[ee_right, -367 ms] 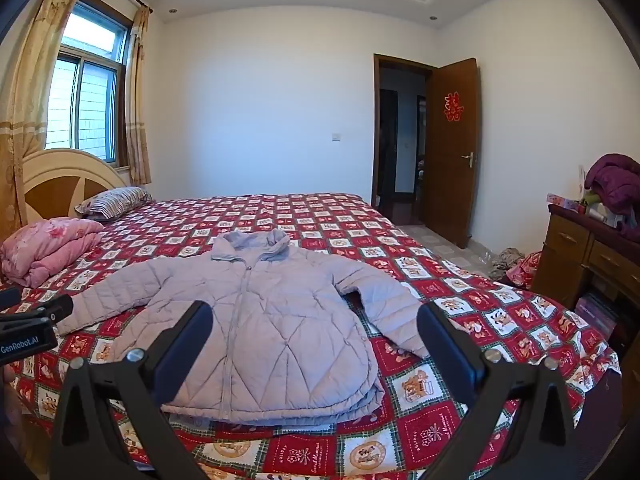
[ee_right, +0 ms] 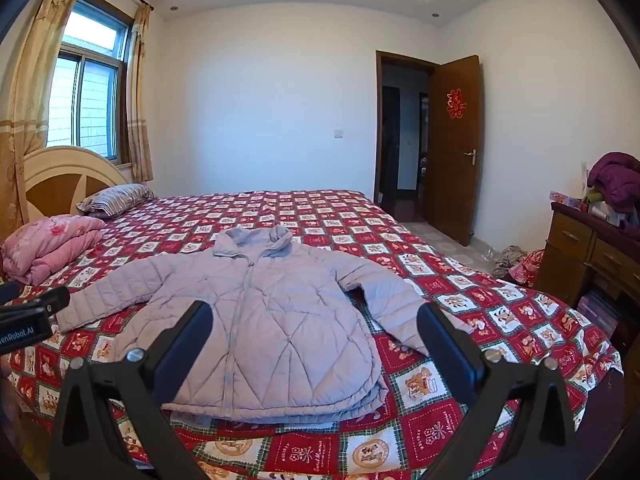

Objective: Fold large clothes

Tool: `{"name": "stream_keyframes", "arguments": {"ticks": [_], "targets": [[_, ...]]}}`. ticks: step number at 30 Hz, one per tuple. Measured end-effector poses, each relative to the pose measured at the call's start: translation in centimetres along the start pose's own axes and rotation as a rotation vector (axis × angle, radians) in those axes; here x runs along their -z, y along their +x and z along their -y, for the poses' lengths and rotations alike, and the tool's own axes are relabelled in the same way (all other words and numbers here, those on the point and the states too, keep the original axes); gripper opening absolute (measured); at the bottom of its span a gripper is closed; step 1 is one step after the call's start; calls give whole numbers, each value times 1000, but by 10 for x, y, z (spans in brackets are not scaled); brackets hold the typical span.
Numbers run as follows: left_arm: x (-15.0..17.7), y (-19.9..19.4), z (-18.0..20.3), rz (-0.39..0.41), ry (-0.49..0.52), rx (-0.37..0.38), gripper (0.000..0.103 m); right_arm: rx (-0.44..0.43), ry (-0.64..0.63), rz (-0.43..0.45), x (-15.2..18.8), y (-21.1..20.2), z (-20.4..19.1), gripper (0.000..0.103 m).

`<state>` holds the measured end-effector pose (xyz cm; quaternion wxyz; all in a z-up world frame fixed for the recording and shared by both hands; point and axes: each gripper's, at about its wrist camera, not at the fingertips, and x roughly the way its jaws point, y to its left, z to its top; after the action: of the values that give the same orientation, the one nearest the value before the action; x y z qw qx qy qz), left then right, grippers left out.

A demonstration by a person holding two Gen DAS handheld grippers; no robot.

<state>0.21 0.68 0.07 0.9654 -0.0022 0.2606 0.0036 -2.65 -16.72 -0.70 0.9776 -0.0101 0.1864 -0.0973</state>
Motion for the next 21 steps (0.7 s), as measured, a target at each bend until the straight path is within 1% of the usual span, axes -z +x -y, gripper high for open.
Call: {"name": "stream_keyframes", "arguments": {"ticks": [6, 9, 10, 11, 21], "targets": [[-2, 1, -3, 1, -2, 1, 102, 3, 4, 8, 0, -2, 1, 103], [-3, 0, -2, 5, -3, -5, 102, 3, 2, 5, 3, -4, -1, 103], [-3, 0, -2, 5, -3, -5, 102, 2, -3, -7, 0, 3, -2, 103], [-3, 0, -2, 6, -5, -6, 102, -1, 4, -8, -3, 1, 1, 103], [-4, -1, -2, 11, -5, -11, 102, 1, 1, -9, 0, 1, 0, 103]]}}
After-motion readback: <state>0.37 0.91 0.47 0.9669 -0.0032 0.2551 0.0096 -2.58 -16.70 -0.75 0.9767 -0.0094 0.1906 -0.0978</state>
